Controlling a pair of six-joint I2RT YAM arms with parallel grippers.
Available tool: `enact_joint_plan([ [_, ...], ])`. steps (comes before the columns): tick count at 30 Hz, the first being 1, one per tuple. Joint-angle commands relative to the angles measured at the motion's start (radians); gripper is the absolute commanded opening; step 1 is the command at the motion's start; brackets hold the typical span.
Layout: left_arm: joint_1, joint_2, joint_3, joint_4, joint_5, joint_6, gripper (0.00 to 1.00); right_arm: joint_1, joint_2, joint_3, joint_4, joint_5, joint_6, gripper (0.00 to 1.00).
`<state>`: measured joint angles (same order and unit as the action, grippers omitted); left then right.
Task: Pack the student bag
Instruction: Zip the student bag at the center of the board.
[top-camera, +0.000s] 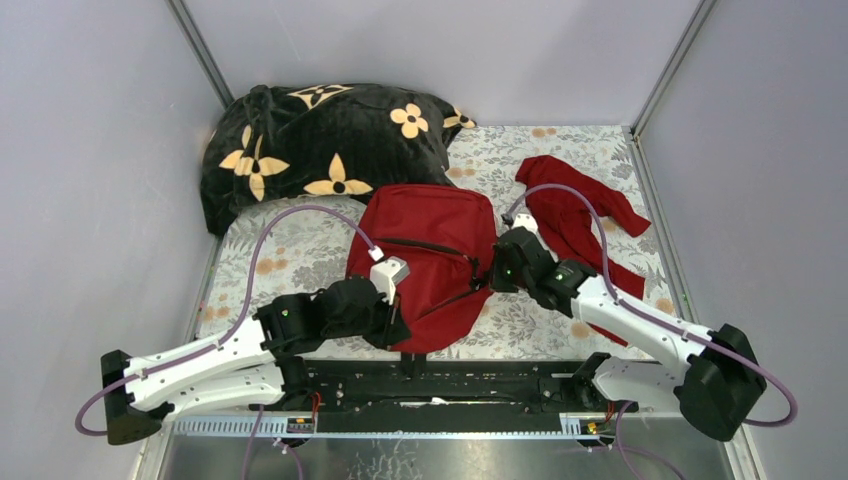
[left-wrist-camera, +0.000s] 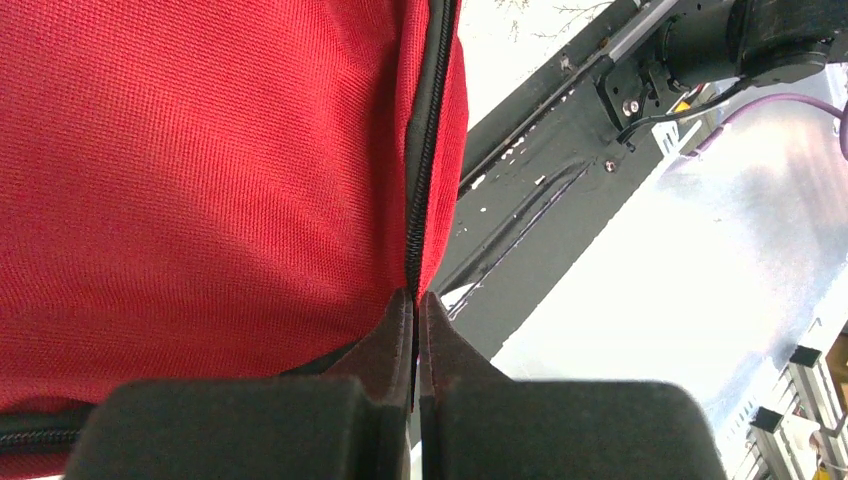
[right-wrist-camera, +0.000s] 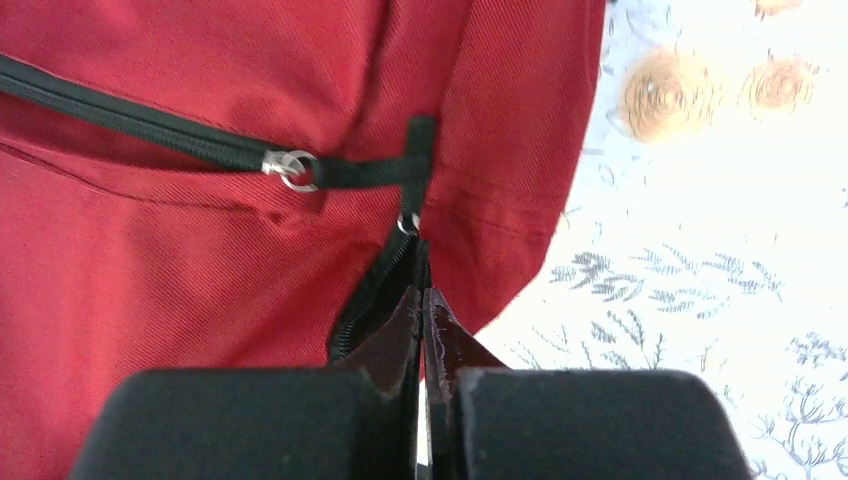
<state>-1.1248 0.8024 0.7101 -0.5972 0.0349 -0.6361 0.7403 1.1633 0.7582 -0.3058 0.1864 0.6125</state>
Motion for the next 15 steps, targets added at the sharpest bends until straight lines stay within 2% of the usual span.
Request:
enact_joint_plan([
  [1,-0.012,-0.042,0.051,-0.065,0.101,0.025,0.00,-0.052,-0.014,-0.096,-0.083,0.131,0.021,0.00],
  [7,-0.012,-0.117,0.071,-0.131,0.089,0.005,0.00,-0.063,0.093,-0.098,0.005,0.221,0.013,0.00],
  [15,-0.012,-0.080,0.074,-0.142,0.113,0.016,0.00,-0.115,0.121,0.002,0.092,0.319,-0.092,0.00],
])
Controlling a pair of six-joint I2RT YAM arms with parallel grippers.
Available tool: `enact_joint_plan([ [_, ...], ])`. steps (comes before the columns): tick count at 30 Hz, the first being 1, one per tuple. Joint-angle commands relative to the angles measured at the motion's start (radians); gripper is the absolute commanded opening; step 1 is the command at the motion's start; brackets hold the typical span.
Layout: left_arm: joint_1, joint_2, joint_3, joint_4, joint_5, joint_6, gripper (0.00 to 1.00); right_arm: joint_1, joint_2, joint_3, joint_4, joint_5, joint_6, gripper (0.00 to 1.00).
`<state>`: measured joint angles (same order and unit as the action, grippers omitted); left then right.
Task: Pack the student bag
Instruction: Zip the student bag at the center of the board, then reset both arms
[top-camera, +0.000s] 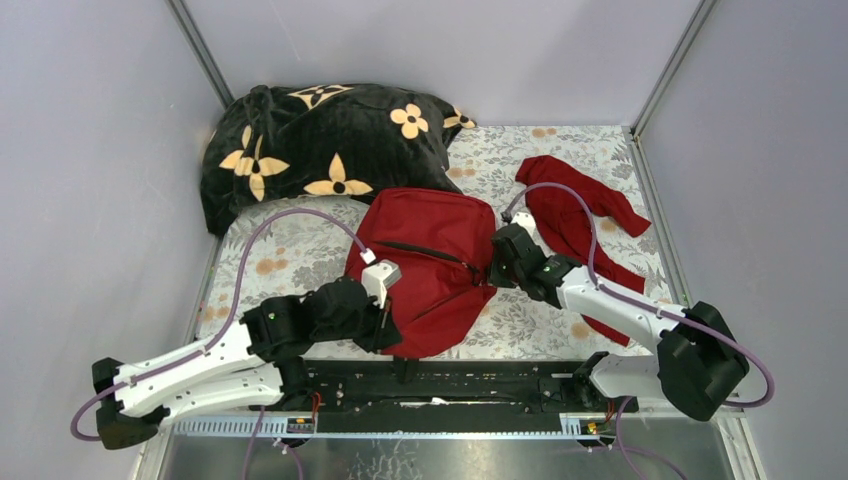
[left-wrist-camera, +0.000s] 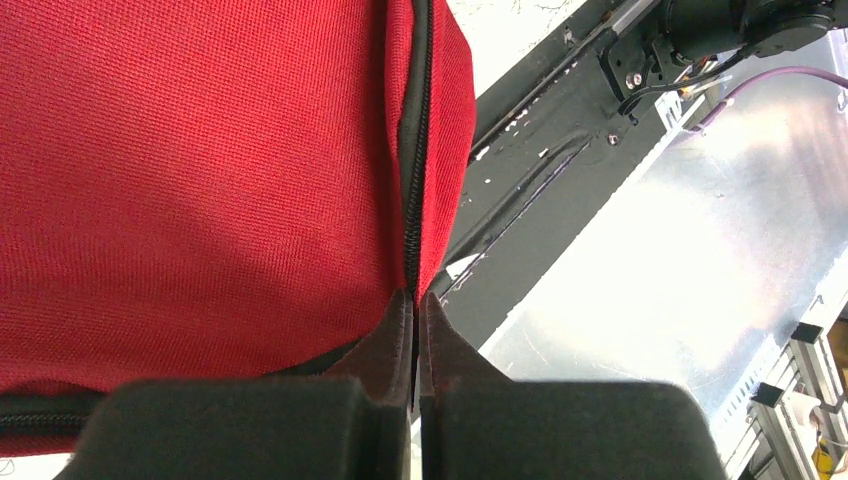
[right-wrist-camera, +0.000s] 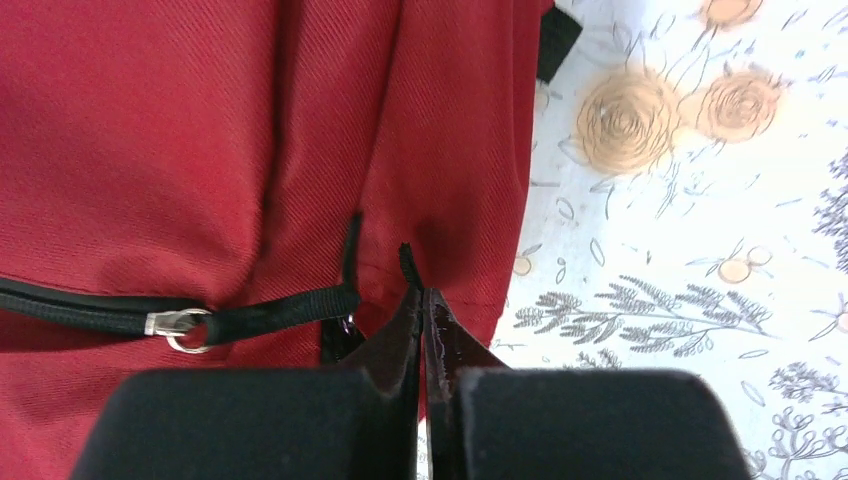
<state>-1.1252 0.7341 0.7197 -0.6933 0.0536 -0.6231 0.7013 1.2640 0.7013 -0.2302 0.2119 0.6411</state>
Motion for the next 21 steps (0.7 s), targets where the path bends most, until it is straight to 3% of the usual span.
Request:
enact_joint_plan([
  [1,-0.012,-0.005,0.065,-0.045,0.098,0.006,0.00,-0.086,0.031,0.075,0.019,0.303,-0.134,0.00],
  [9,-0.012,-0.040,0.073,-0.045,0.082,0.006,0.00,-0.188,0.165,0.112,0.112,0.250,-0.209,0.00],
  [13,-0.012,-0.033,0.098,-0.034,0.033,0.007,0.00,-0.191,0.134,0.138,0.096,0.195,-0.235,0.00],
  [14,-0.012,-0.022,0.110,-0.028,0.009,0.008,0.06,-0.191,0.114,0.153,0.082,0.192,-0.244,0.00],
  [17,-0.012,0.028,0.167,-0.022,-0.079,0.033,0.90,-0.191,0.056,0.234,0.000,0.202,-0.284,0.03],
  [18,-0.012,0.045,0.188,-0.021,-0.107,0.048,0.98,-0.192,0.034,0.267,-0.052,0.207,-0.299,0.28],
  [19,-0.012,0.061,0.216,-0.015,-0.134,0.066,0.99,-0.191,0.012,0.310,-0.087,0.217,-0.303,0.47],
  [21,-0.012,0.097,0.274,-0.018,-0.238,0.084,0.99,-0.191,-0.053,0.336,-0.120,0.241,-0.303,0.76],
])
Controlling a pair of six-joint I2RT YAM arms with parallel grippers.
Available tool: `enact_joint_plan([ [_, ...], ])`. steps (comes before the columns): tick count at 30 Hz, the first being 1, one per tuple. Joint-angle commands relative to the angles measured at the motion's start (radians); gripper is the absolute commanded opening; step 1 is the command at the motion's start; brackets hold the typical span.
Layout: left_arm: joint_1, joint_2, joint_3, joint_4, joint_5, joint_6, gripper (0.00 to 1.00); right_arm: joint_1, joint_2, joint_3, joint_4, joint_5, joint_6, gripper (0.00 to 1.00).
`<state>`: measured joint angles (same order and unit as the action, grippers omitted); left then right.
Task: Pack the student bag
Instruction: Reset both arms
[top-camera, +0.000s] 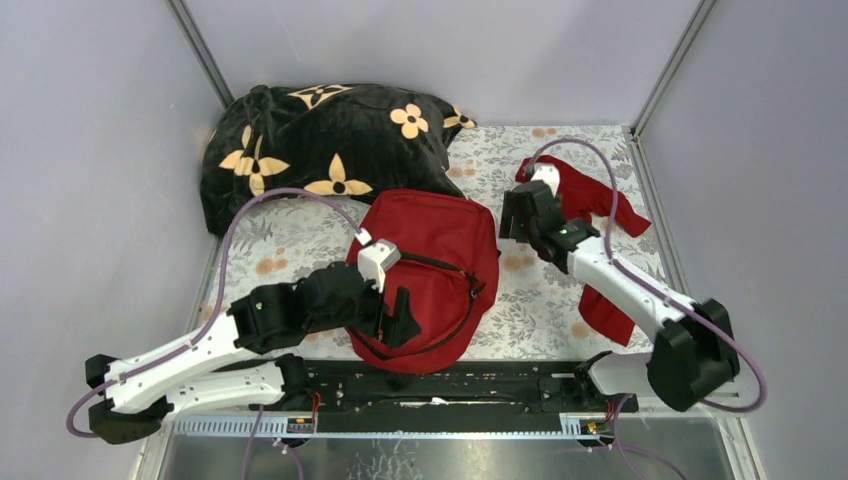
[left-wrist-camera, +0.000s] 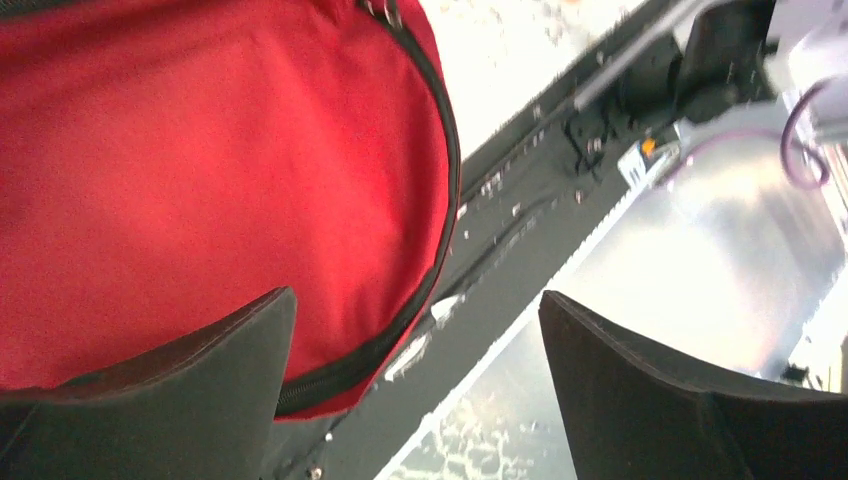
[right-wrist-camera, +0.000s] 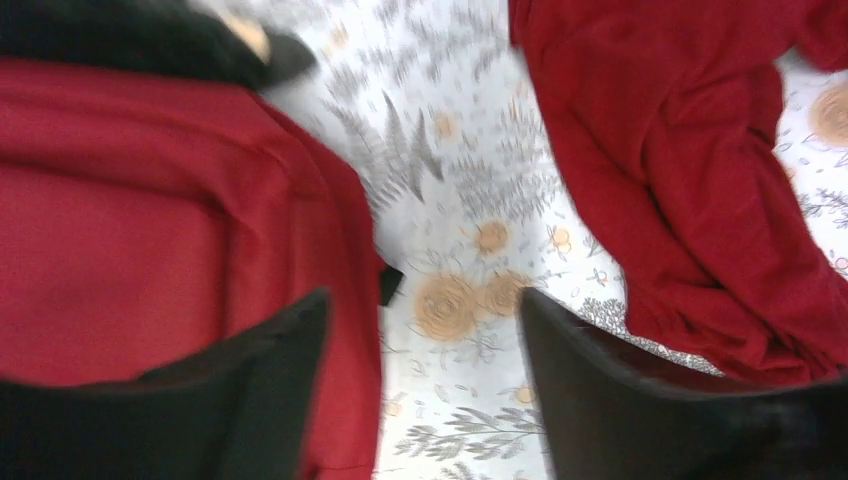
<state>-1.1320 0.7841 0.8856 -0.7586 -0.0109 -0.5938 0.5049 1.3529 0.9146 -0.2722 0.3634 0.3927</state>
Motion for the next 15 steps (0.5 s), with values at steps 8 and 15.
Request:
enact_joint_plan([
  [8,0.134,0.148,0.365,-0.116,-0.643,-0.080,0.99,0.004,-0.443,0.073,-0.115,0.224,0.028,1.00],
  [15,0.580,0.126,0.308,-0.159,-0.403,-0.066,0.99,0.005,-0.533,-0.059,-0.202,0.330,0.190,1.00],
])
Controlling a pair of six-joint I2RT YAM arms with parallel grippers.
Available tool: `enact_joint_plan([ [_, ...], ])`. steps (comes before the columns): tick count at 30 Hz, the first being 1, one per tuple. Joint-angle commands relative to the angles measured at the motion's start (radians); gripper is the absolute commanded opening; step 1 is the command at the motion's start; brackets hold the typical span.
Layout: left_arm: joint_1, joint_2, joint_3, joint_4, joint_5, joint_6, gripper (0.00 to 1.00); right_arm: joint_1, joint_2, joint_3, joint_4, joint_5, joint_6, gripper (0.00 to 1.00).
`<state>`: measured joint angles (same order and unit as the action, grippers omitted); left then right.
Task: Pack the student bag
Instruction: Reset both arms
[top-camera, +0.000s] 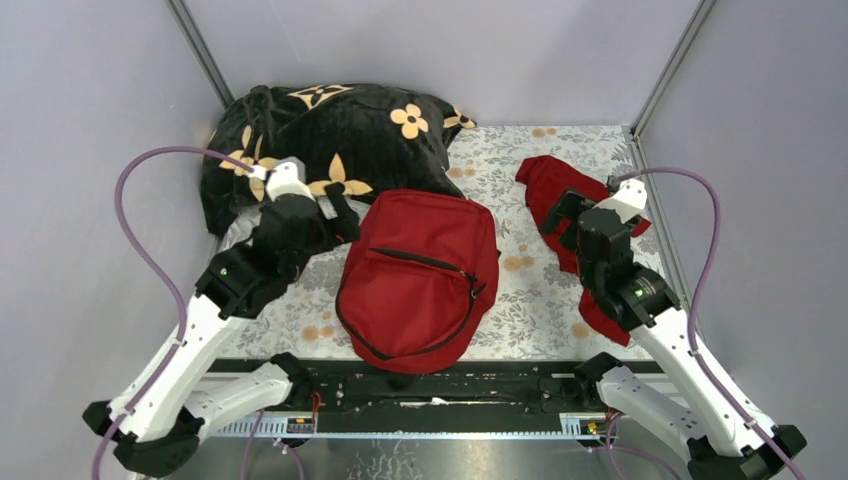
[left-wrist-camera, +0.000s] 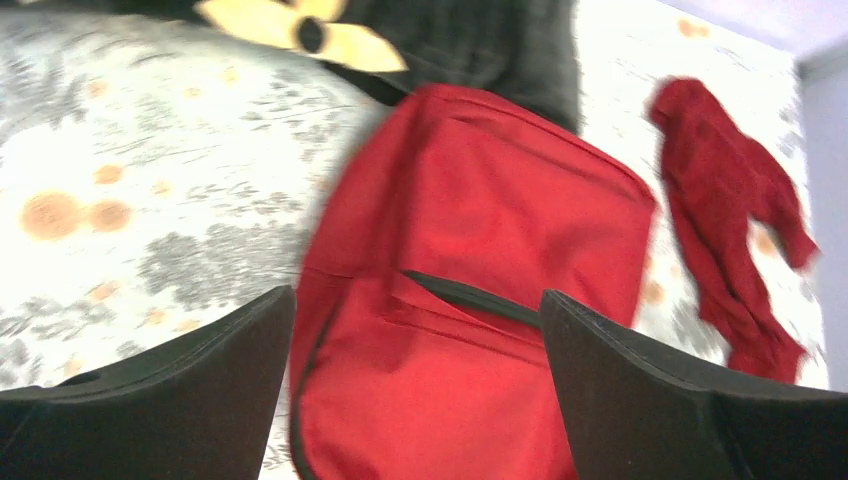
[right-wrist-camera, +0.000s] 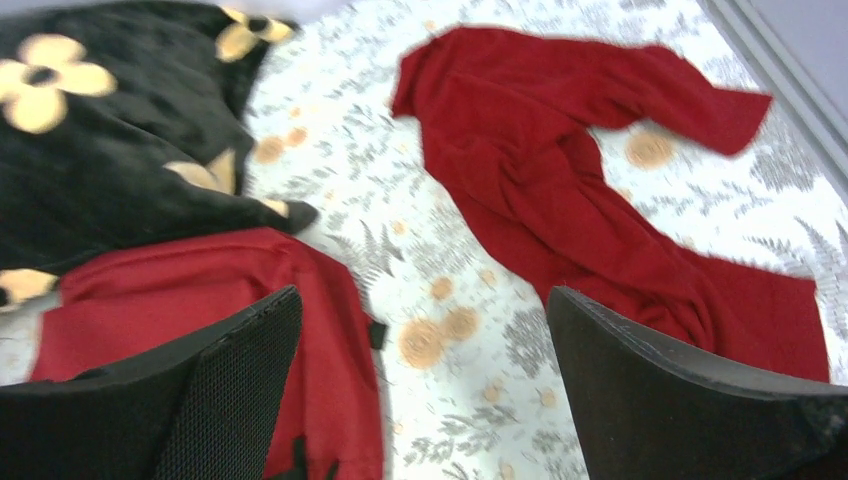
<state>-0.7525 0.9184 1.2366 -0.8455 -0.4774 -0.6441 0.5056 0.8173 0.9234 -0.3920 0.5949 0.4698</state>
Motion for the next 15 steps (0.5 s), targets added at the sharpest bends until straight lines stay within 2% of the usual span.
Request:
enact_joint_plan([
  [1,0.248,-0.006,-0.064,-0.076,0.091,-0.018,0.99,0.004,0.009,-0.078,-0.103,0.098,0.137,1.00],
  [5,0.341,0.002,-0.138,-0.073,0.134,-0.050,0.99,0.005,0.056,-0.111,-0.154,0.083,0.161,1.00],
  [8,0.346,-0.011,-0.168,-0.056,0.119,-0.062,0.99,0.004,0.087,-0.112,-0.164,0.071,0.099,1.00],
  [15,0.346,-0.055,-0.223,-0.009,0.115,-0.038,0.99,0.005,0.053,-0.133,-0.127,0.068,0.091,1.00],
])
